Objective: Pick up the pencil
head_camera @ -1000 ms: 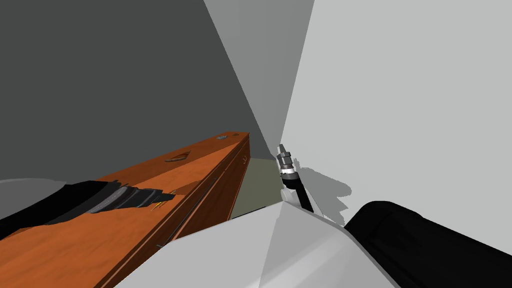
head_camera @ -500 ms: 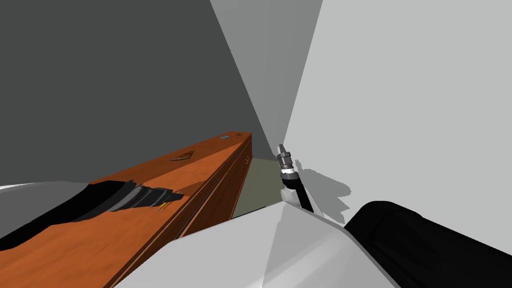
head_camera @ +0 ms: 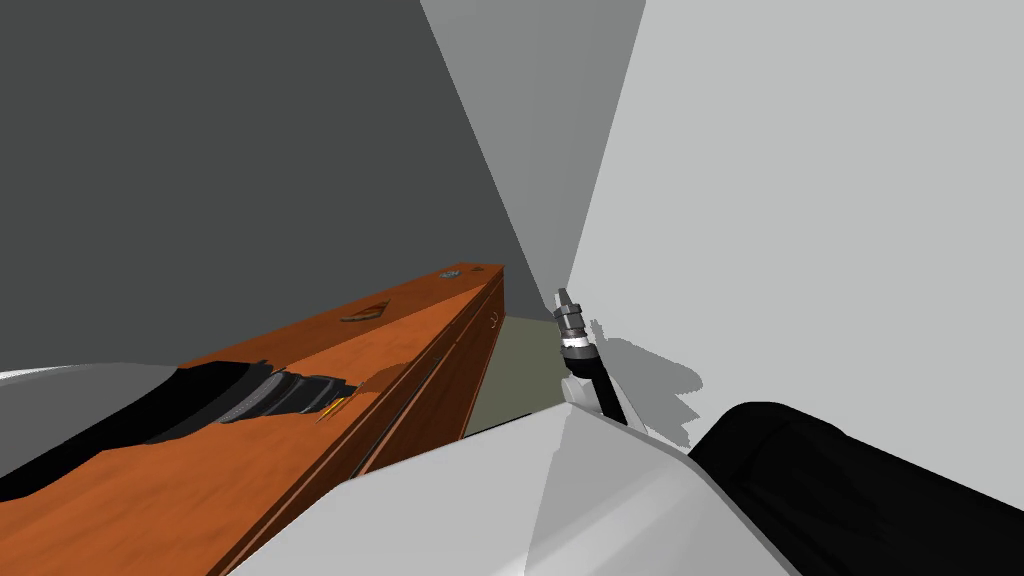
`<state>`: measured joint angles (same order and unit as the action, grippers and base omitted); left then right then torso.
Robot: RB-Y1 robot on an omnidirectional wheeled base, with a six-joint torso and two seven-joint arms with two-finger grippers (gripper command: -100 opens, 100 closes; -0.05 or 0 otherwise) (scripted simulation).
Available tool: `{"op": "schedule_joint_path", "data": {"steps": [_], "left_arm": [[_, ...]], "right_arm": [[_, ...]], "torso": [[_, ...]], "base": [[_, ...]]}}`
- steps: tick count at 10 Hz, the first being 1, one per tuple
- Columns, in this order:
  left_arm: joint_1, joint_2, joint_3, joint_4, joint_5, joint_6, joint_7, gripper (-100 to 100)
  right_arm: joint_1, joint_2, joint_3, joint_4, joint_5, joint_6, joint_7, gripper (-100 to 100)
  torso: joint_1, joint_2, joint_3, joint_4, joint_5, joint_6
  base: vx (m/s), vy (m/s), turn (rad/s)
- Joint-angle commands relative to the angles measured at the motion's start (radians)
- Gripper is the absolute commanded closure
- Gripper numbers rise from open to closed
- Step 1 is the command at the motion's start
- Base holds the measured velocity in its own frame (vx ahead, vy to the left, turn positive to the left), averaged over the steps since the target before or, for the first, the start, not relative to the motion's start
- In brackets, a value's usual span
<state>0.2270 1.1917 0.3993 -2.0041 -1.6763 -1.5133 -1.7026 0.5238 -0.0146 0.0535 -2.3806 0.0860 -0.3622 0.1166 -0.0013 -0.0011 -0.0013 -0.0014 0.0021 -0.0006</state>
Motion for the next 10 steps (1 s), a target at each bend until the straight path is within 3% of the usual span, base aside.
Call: {"op": "schedule_joint_path", "data": {"steps": [1,2,3,10], "left_arm": [[0.0,0.0,0.0,0.0,0.0,0.0,0.0,100],[0.0,0.0,0.0,0.0,0.0,0.0,0.0,0],[0.012,0.03,0.0,0.043,0.03,0.018,-0.026,100],[0.068,0.182,0.014,0.252,0.171,0.107,-0.154,100]], "right_arm": [[0.0,0.0,0.0,0.0,0.0,0.0,0.0,0],[0.0,0.0,0.0,0.0,0.0,0.0,0.0,0],[0.0,0.0,0.0,0.0,0.0,0.0,0.0,0],[0.0,0.0,0.0,0.0,0.0,0.0,0.0,0]], "torso": [[0.0,0.0,0.0,0.0,0.0,0.0],[0.0,0.0,0.0,0.0,0.0,0.0],[0.0,0.0,0.0,0.0,0.0,0.0],[-0.004,0.004,0.002,0.001,-0.001,0.0]], "base": [[0.0,0.0,0.0],[0.0,0.0,0.0],[-0.015,0.002,-0.069],[-0.054,-0.045,-0.076]]}}
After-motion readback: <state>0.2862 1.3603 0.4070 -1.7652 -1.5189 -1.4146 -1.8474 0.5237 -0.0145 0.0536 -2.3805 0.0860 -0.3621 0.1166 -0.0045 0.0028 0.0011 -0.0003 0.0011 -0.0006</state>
